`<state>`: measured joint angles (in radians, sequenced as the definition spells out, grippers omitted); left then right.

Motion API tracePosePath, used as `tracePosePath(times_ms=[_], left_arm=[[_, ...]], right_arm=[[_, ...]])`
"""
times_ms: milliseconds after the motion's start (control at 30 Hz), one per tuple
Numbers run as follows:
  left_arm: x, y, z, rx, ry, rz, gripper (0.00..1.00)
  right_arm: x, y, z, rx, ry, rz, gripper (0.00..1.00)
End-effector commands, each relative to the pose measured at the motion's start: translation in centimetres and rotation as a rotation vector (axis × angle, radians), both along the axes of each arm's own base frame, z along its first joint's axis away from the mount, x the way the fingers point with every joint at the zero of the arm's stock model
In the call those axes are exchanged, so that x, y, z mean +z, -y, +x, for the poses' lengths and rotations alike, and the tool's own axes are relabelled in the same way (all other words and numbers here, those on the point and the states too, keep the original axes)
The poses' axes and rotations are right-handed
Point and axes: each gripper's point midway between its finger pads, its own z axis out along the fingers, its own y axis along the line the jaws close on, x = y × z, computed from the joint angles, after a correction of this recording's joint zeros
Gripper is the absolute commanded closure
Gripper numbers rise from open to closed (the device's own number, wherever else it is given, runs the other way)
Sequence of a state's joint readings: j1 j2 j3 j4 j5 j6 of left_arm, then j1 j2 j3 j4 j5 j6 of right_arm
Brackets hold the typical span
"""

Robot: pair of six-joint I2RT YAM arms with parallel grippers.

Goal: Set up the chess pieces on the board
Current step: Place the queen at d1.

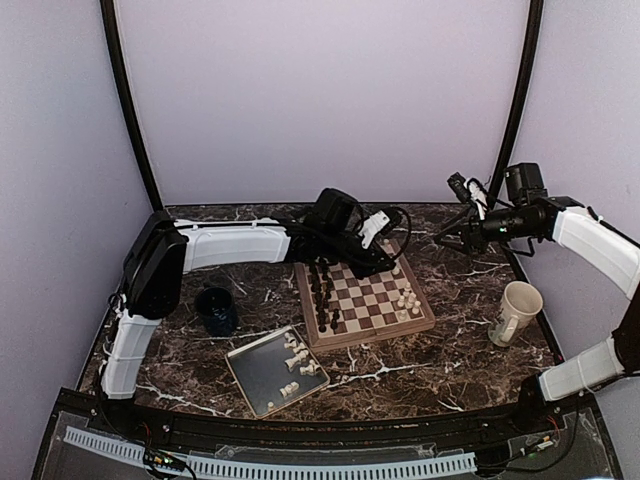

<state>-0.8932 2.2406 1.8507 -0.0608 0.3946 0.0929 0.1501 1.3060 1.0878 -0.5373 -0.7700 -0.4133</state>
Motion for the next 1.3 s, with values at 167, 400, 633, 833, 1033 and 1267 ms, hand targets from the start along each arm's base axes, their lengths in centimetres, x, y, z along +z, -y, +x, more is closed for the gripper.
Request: tracePosePath(times_ms=[167,400,633,833,1033,1267], left_arm=[[-4.3,0.7,1.5,0.050,-0.011,0.108,0.85],[-6.6,1.2,2.9,0.093,-0.010,0.166,0.85],[-7.3,2.0,3.7,0.103,-0.004,0.157,0.85],[-7.4,2.7,3.8,0.095,-0.008,0.144,0.85],[-7.5,2.8,4.4,0.113,0.012,0.142,0.84],[-7.3,3.5,3.6,0.070,0.004,0.129,0.84]], right_arm=[[-0.6,0.1,0.4,-0.010,0.007,0.002,0.48],[-1.0,0.1,0.4,-0.008,-0.003,-0.003,0.48],[-1.6,0.1,0.5,-0.004,-0.017,-0.009,0.48],[-1.9,0.0,0.5,0.005,-0.030,-0.006,0.48],[-2.1,-0.1,0.5,0.009,-0.034,-0.007,0.48],[-2.1,0.0,0.3,0.013,-0.034,-0.008,0.48]])
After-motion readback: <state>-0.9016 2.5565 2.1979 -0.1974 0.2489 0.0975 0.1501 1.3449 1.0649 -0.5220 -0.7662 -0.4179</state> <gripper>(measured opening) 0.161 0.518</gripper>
